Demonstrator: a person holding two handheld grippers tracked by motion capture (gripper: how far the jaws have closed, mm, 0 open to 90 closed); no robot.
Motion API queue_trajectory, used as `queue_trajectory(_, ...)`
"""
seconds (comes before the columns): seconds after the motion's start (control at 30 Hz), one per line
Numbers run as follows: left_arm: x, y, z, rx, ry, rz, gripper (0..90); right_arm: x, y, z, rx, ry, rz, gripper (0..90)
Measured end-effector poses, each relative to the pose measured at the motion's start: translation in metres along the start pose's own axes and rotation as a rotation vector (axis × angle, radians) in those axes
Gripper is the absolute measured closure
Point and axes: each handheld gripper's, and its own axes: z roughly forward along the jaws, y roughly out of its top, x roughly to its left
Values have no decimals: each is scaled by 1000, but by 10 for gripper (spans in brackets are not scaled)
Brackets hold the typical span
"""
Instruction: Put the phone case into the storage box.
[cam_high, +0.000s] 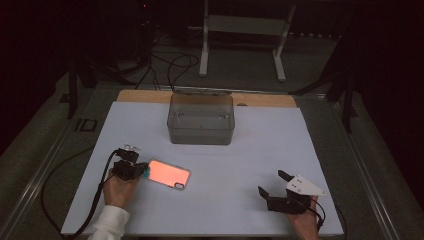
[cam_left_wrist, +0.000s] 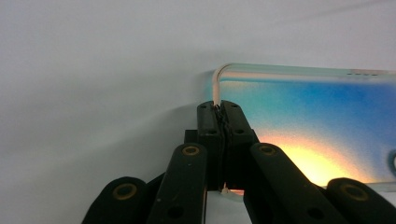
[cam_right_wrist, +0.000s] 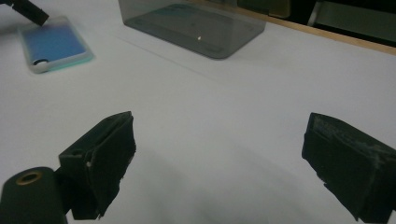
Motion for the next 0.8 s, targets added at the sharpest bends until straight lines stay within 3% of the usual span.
queue_trajectory(0.03, 1, 1, -3, -50, -6, 0, 890, 0, 0, 0, 0, 1, -1, 95)
queue_trajectory(0.07, 1, 1, -4, -65, -13, 2, 890, 0, 0, 0, 0, 0, 1, 95)
queue_trajectory(0.27, 1, 1, -8, -119, 15, 12, 890, 0, 0, 0, 0, -1, 2, 95)
queue_trajectory(0.8, 3, 1, -21, -273, 19, 34, 891, 1, 1, 3, 0, 15, 2, 95)
